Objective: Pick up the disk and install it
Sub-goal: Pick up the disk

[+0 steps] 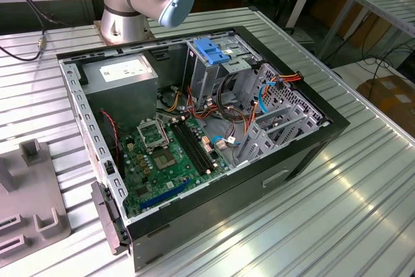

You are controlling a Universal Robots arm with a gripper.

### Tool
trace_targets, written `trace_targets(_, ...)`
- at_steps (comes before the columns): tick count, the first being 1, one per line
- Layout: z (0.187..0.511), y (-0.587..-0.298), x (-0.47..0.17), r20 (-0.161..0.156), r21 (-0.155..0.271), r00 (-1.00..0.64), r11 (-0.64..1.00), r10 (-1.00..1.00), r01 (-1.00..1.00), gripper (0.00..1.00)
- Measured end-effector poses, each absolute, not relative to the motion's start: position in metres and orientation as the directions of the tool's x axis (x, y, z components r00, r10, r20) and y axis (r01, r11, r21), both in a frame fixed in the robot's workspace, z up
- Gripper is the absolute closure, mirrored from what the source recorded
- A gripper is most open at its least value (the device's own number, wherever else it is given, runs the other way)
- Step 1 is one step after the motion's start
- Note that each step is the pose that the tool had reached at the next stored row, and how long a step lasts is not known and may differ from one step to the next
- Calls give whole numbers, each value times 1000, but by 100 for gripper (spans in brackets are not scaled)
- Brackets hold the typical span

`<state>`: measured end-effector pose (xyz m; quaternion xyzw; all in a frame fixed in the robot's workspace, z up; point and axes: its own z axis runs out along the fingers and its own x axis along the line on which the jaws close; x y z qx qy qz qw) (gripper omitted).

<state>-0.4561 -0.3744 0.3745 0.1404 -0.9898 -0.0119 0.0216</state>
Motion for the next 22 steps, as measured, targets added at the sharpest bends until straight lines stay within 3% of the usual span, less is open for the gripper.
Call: trace_targets(22,369,-374,-456,31,22,-777,777,-629,-629,90)
